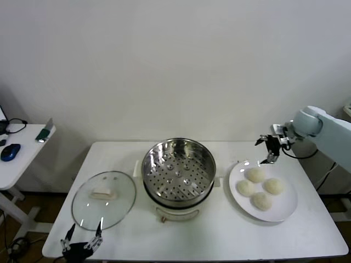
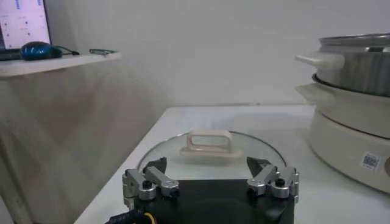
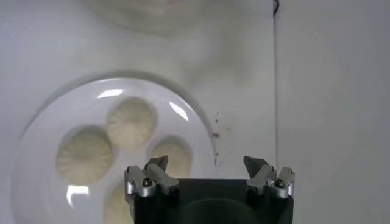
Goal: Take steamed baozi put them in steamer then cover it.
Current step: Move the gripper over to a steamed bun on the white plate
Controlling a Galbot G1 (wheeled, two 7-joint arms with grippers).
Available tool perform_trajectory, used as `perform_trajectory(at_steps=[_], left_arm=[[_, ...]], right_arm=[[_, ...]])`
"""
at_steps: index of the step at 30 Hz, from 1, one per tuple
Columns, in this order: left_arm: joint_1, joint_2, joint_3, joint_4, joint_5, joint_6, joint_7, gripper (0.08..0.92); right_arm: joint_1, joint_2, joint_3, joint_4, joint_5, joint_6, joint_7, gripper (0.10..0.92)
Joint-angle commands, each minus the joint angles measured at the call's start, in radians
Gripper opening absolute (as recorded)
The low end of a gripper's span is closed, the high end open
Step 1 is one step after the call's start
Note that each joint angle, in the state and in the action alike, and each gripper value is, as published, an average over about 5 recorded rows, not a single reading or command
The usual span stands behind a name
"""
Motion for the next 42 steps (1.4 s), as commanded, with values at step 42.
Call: perform_trajectory(at_steps=[42], left_arm=[[-0.008,-0.023,0.022,0.051,0.039,-0.017,-0.018,0.823]], right_arm=[[-0.246,0.168,0.17,-0.234,-0.123,-0.034,0.081,0.711]])
